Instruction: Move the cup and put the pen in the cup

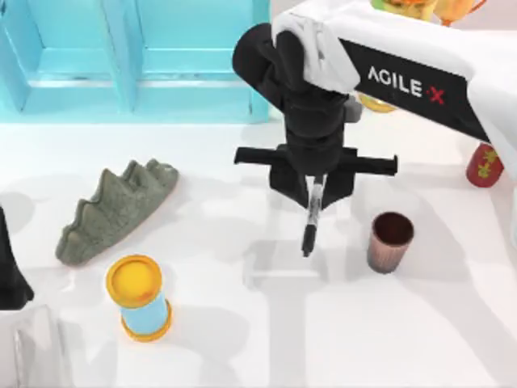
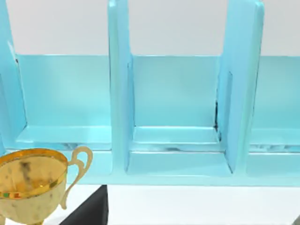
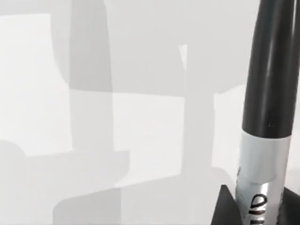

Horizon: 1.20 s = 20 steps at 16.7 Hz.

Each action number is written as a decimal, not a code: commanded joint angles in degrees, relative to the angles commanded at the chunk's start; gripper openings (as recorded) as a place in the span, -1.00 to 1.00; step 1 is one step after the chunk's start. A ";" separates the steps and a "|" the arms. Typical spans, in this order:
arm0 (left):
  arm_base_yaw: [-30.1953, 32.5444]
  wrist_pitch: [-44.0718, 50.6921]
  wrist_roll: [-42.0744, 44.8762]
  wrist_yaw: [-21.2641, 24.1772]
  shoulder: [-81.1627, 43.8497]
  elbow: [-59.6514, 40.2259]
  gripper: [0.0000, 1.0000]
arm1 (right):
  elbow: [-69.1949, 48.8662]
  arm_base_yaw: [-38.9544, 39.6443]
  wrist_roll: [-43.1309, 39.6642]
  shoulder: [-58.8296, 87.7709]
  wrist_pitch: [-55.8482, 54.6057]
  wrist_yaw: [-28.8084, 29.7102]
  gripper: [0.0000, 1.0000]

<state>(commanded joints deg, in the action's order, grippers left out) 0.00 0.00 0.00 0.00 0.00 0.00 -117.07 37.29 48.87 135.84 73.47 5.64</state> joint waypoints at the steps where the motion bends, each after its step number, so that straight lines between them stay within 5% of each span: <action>1: 0.00 0.00 0.00 0.00 0.00 0.00 1.00 | 0.83 0.30 0.39 -1.03 0.29 -0.02 -1.00; 20: 0.00 0.00 0.00 0.00 0.00 0.00 1.00 | 10.68 4.78 4.33 -13.55 3.30 0.04 -1.00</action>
<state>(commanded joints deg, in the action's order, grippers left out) 0.00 0.00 0.00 0.00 0.00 0.00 -106.40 42.07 53.20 122.29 76.77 5.68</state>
